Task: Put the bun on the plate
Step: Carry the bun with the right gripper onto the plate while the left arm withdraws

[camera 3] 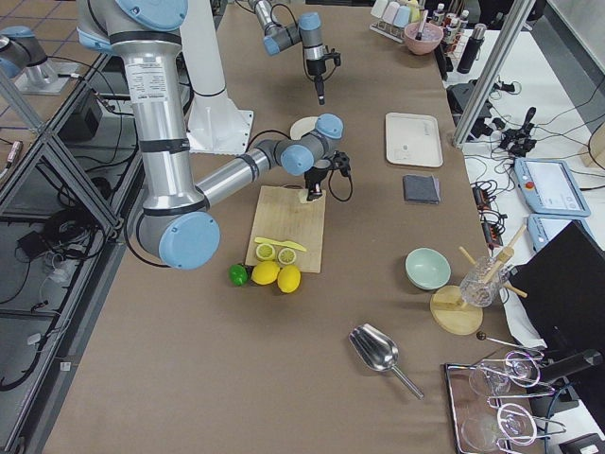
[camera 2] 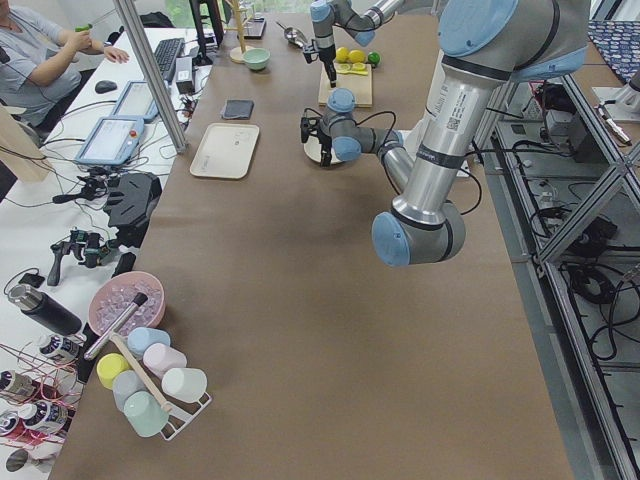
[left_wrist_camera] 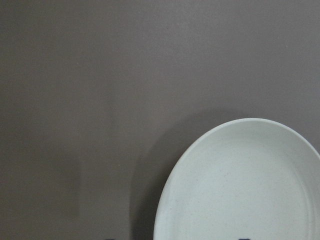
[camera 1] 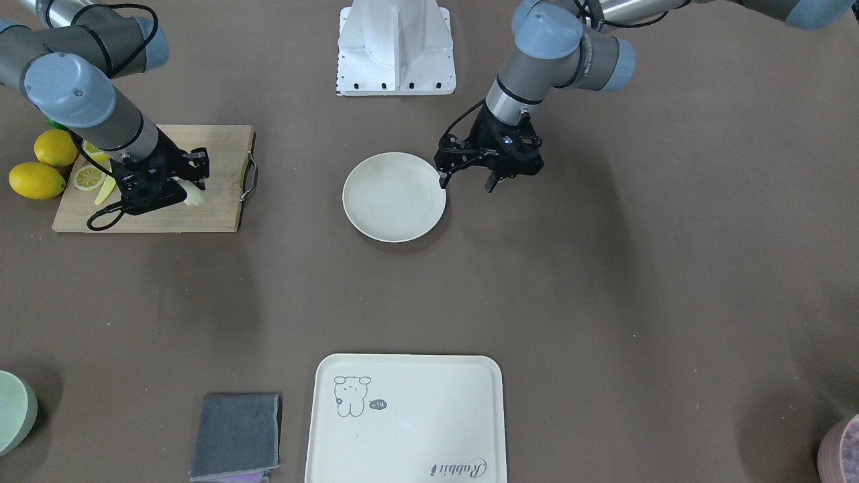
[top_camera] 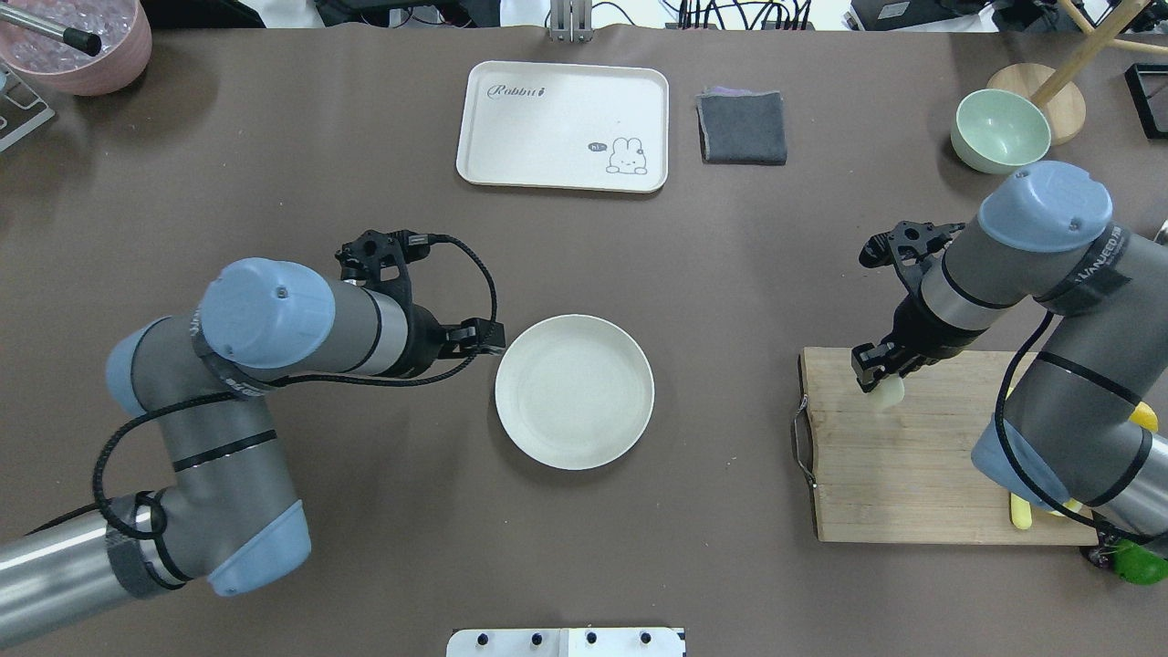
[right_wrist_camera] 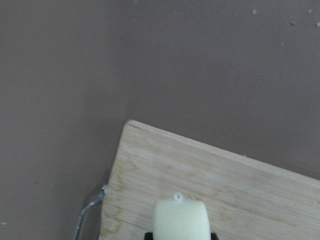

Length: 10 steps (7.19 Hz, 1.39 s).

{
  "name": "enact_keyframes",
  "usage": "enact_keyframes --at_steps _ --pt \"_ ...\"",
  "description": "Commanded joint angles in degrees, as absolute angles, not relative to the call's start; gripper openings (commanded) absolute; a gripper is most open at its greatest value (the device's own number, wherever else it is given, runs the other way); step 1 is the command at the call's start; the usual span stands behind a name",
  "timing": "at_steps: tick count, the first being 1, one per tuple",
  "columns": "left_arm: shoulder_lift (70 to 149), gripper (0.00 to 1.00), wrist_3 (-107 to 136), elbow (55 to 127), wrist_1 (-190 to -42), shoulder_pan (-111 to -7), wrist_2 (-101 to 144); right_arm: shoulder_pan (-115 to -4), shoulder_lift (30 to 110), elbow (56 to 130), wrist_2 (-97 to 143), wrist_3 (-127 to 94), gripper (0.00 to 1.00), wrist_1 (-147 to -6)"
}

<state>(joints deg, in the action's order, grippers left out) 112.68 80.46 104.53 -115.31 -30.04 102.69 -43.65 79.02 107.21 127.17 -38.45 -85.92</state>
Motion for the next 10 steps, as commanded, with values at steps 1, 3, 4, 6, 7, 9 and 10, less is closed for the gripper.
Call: enact_keyframes --at_steps 1,3,4,6,7,9,10 --pt "101.4 0.97 74.8 111.2 -115.7 -32.7 103.1 -42.7 67.8 105.1 126.8 -47.8 0.43 -88.7" --pt "94.4 0.97 66.9 111.8 -118.6 -36.5 104.1 -37.1 55.0 98.0 122.4 -59.1 0.44 -89.7" --pt "90.9 0.97 64.4 111.1 -122.3 -39.3 109.8 -34.2 48.5 92.3 119.4 -64.3 0.44 -89.5" --pt "84.2 0.97 58.2 110.9 -131.1 -44.5 117.8 -28.7 45.6 87.8 114.0 -68.7 0.45 -86.5" --pt "83.0 0.97 58.1 111.0 -132.2 -45.3 118.2 -27.6 45.5 85.6 113.5 -71.8 0.45 -82.7" --pt "83.0 0.97 58.4 111.5 -132.2 -46.3 118.2 -26.7 46.2 85.1 113.0 -72.6 0.48 -81.7" --pt "82.9 0.97 58.5 111.6 -132.2 -46.3 118.2 -26.4 46.2 85.1 112.7 -72.7 0.51 -81.7"
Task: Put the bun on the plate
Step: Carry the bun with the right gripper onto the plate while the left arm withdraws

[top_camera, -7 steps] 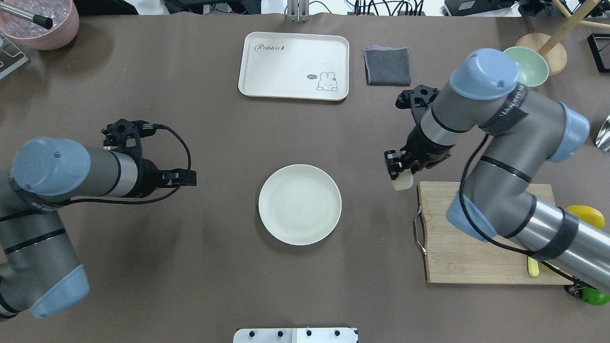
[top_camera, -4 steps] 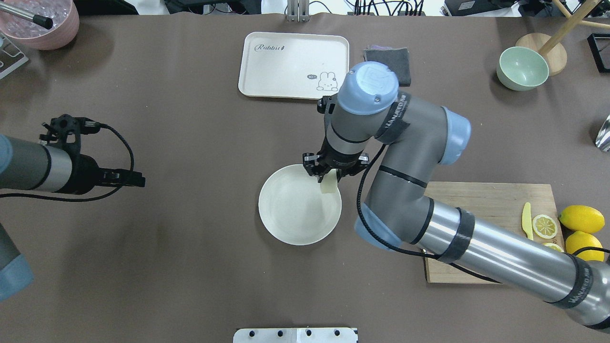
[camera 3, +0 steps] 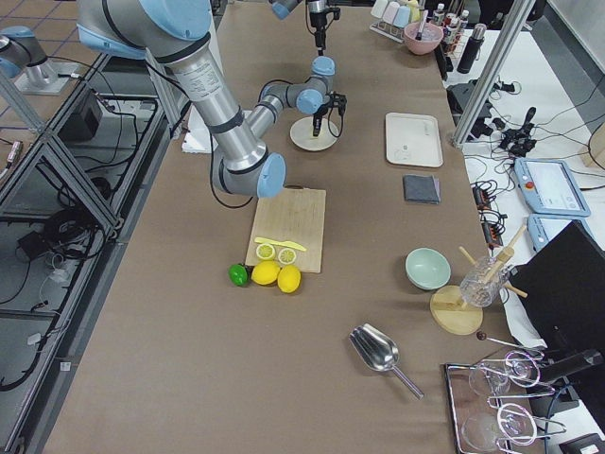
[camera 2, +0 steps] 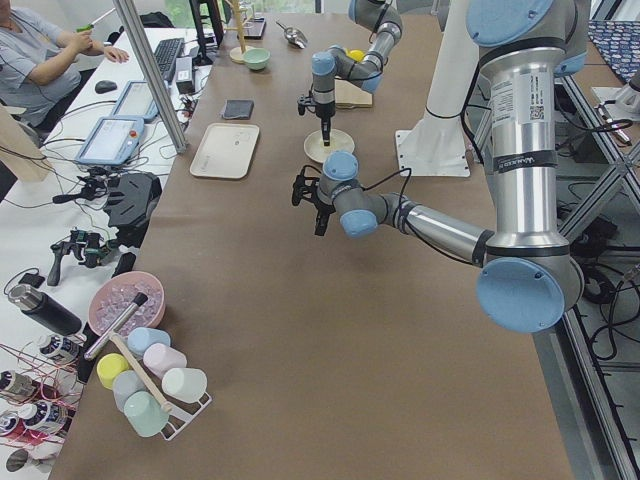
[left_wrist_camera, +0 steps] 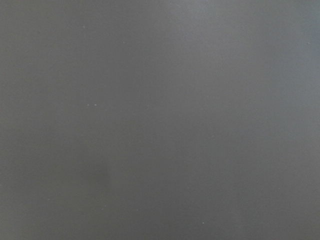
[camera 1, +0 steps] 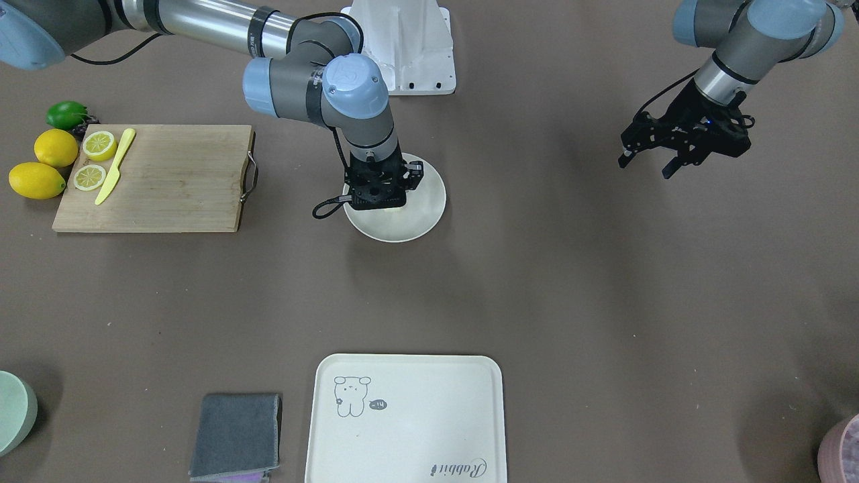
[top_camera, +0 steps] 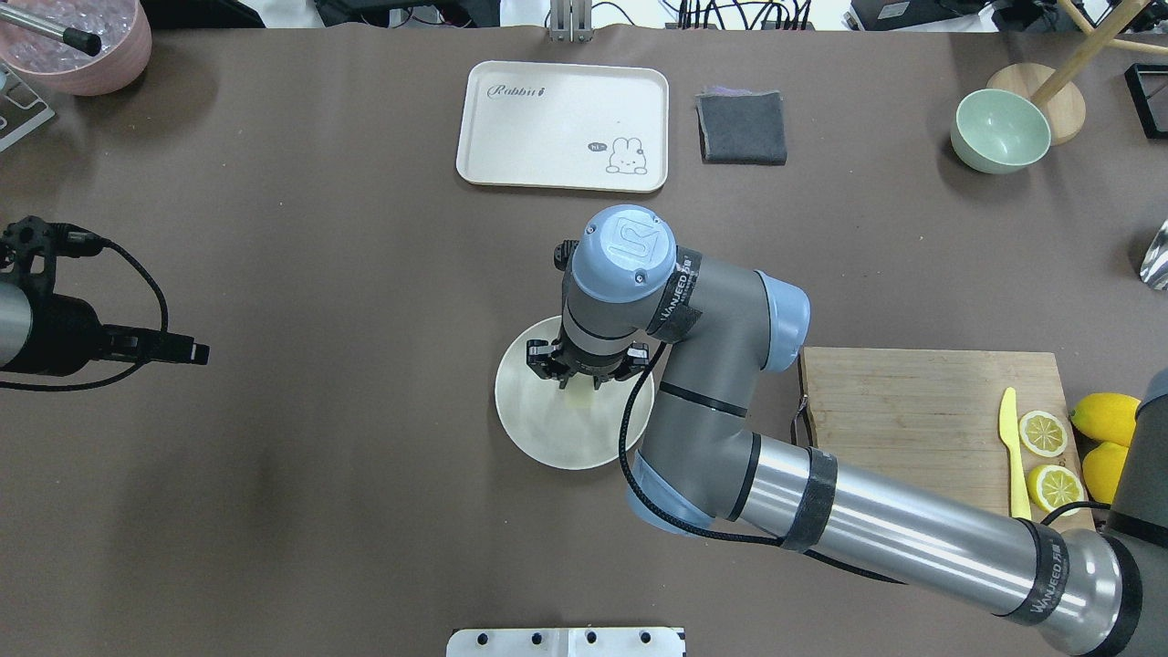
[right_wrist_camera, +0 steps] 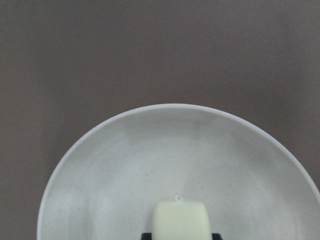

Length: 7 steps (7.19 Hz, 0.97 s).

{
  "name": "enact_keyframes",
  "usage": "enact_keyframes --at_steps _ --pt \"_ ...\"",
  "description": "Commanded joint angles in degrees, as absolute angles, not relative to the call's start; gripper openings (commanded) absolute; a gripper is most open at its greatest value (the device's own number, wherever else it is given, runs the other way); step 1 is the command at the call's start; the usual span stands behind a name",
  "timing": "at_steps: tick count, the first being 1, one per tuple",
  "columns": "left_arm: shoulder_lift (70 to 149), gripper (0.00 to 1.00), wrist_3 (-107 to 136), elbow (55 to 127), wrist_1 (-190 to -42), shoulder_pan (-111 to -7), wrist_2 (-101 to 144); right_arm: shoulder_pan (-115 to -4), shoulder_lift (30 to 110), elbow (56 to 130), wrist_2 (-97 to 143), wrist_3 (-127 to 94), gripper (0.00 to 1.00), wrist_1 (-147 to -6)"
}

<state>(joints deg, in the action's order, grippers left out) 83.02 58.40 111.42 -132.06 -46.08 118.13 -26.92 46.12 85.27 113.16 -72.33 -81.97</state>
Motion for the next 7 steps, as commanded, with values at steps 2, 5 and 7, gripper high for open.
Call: enact_keyframes --at_steps 2,5,7 --pt "83.0 0.97 58.6 111.7 -132.2 -46.3 118.2 -26.4 46.4 85.2 112.5 -72.7 0.89 -81.7" --pt "82.2 0.97 57.5 110.8 -131.6 -49.1 120.9 -30.5 50.0 94.3 114.7 -71.9 0.99 -86.6" --pt "79.4 0.97 36.7 105.6 -129.2 -62.9 128.0 -40.9 62.4 106.8 121.4 -58.4 0.99 -91.1"
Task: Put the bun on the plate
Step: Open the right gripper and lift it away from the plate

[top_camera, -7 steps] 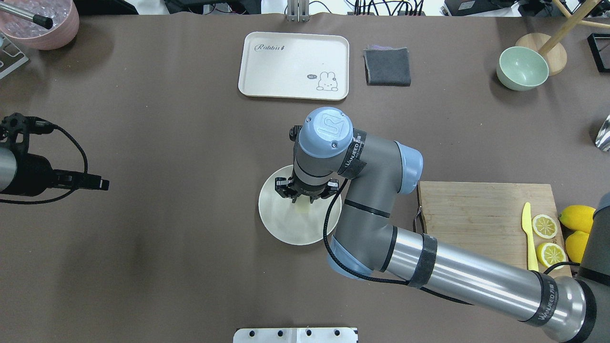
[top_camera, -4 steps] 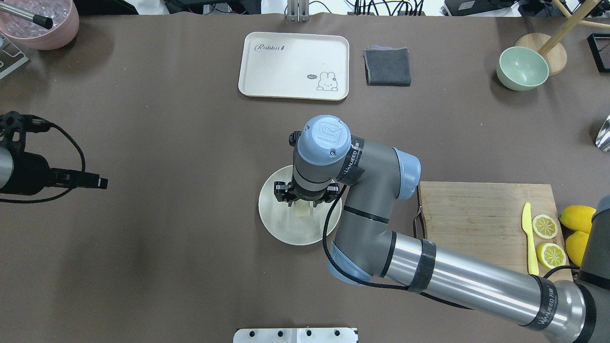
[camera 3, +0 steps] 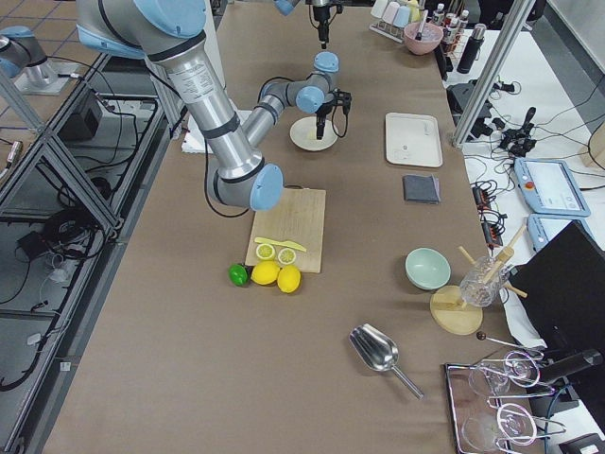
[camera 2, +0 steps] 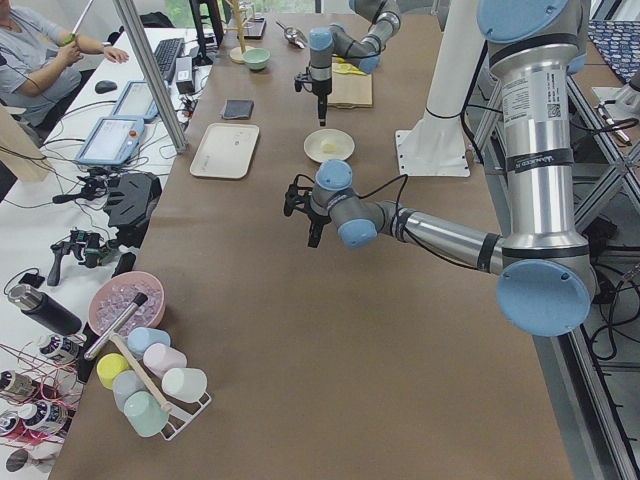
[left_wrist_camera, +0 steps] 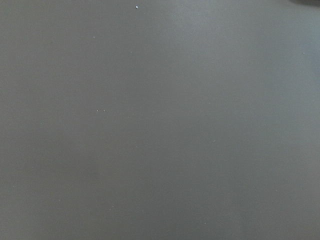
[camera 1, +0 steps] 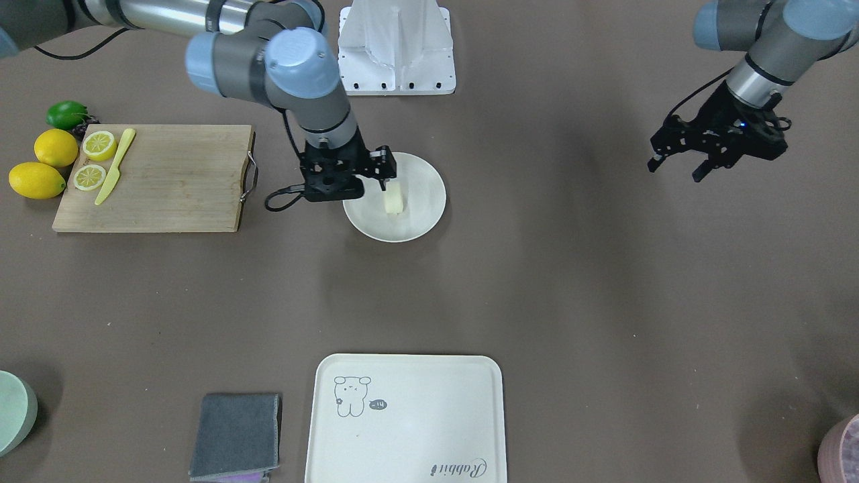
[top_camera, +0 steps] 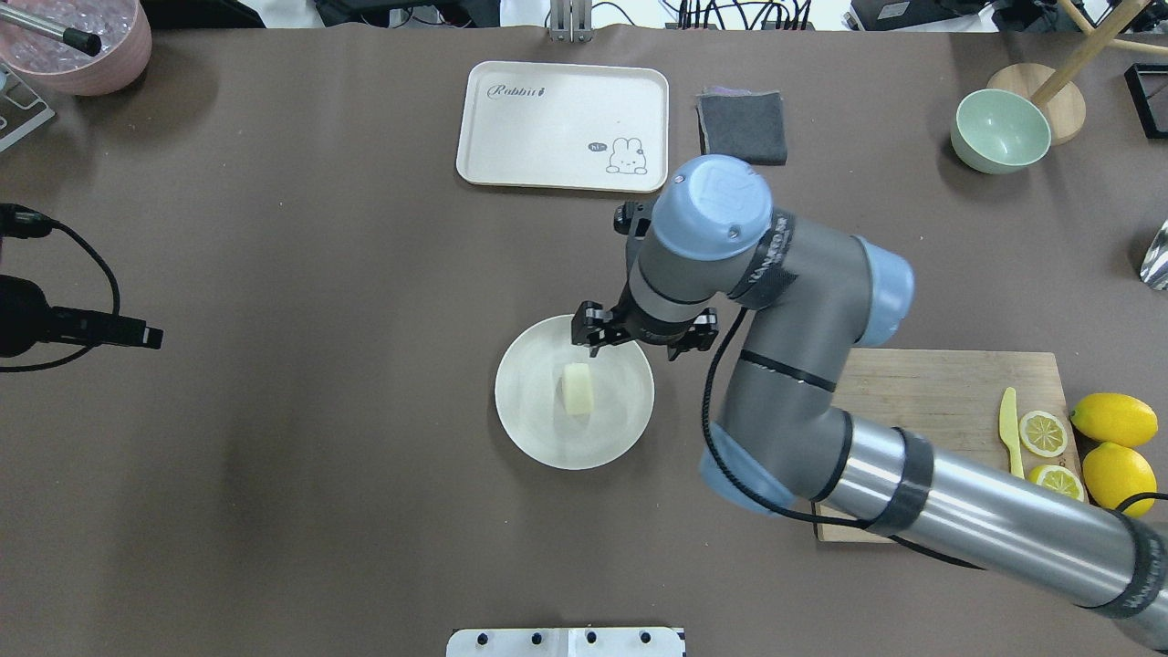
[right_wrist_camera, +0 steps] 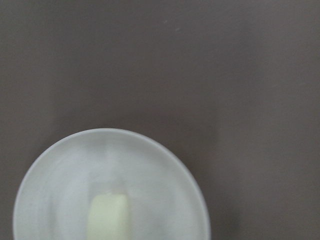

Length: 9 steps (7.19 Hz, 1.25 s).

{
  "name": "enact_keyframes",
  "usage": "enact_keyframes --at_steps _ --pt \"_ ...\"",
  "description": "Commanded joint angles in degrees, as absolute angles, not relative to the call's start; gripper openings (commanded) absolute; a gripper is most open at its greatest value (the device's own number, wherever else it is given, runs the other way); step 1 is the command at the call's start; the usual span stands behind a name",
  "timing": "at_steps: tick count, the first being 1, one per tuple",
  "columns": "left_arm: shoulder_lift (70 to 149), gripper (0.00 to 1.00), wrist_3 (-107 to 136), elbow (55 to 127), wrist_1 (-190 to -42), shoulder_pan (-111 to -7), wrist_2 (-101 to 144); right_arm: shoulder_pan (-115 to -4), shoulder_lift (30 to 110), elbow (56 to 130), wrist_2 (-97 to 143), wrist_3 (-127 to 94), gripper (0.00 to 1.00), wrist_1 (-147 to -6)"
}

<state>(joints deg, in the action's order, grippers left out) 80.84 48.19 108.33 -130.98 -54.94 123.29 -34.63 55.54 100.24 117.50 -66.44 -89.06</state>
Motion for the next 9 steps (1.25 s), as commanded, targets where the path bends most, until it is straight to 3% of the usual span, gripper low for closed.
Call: enact_keyframes --at_steps 1,4,7,9 --pt "79.5 0.97 25.6 105.1 -122.0 -70.1 133.7 -47.3 66.7 107.0 124.9 -48.9 0.99 -90.9" --pt "78.1 0.97 9.4 102.8 -110.0 -80.7 139.1 -66.9 82.5 103.0 130.4 -12.3 0.99 -91.2" --pt "77.3 0.97 6.7 101.0 -105.8 -83.1 139.0 -82.5 84.4 87.8 132.1 15.8 1.0 -90.9" --pt "77.4 0.97 6.8 100.9 -105.8 -84.8 138.0 -86.7 86.4 85.2 132.0 21.0 1.0 -90.7"
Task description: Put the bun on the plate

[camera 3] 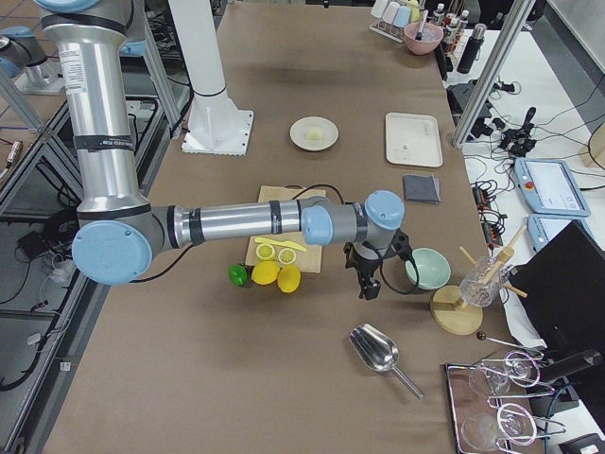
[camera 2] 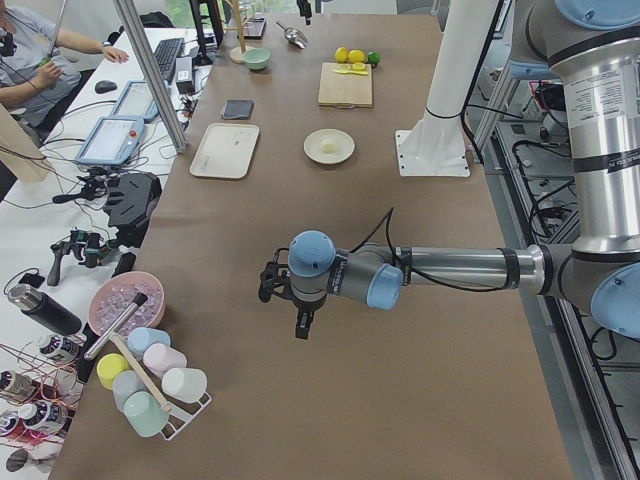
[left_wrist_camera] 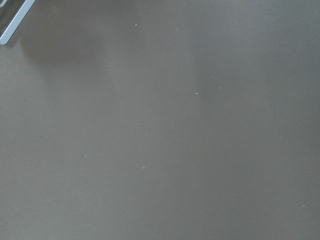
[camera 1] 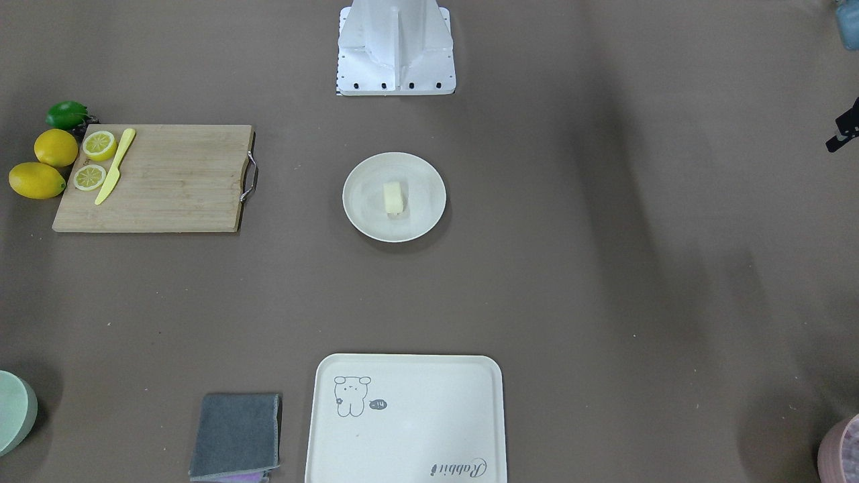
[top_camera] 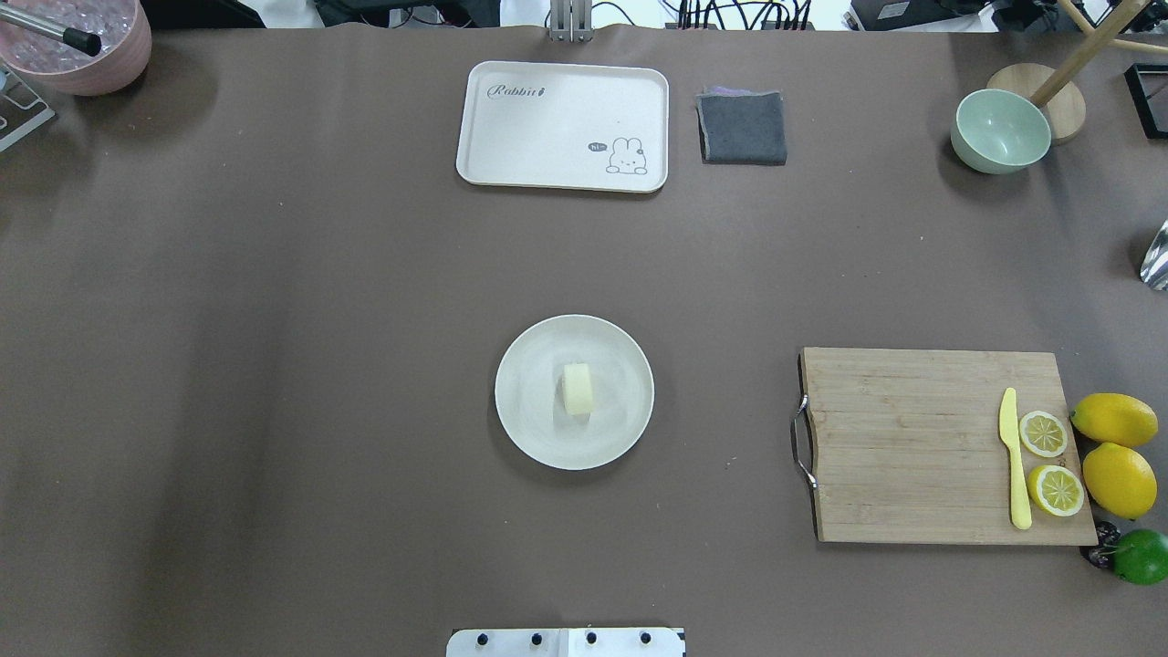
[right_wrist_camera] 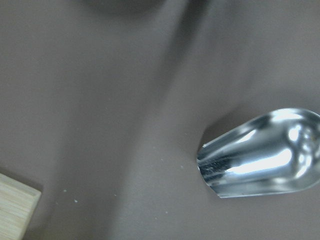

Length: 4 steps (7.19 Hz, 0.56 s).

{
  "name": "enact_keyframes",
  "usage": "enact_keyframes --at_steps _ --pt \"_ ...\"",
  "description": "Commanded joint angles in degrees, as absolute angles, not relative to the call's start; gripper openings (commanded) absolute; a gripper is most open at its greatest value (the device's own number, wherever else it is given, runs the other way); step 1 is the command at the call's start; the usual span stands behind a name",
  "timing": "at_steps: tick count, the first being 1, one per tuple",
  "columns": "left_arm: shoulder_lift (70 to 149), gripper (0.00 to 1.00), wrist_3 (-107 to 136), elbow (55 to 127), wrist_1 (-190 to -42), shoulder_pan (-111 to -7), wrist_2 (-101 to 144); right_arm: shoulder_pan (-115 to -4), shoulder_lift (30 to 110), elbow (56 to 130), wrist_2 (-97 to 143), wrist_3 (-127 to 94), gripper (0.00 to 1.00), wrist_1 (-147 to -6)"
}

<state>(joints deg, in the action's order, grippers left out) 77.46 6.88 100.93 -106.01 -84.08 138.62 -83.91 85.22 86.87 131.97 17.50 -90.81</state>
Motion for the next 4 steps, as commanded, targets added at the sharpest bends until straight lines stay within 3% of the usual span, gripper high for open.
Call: enact_keyframes --at_steps 1,4 --pt "77.3 0.97 6.8 101.0 -105.9 -84.8 138.0 -87.4 87.7 85.5 132.0 21.0 1.0 -90.6" --pt "77.2 0.97 6.9 103.2 -105.9 -85.0 138.3 -87.8 89.2 85.6 131.7 21.1 1.0 -90.0"
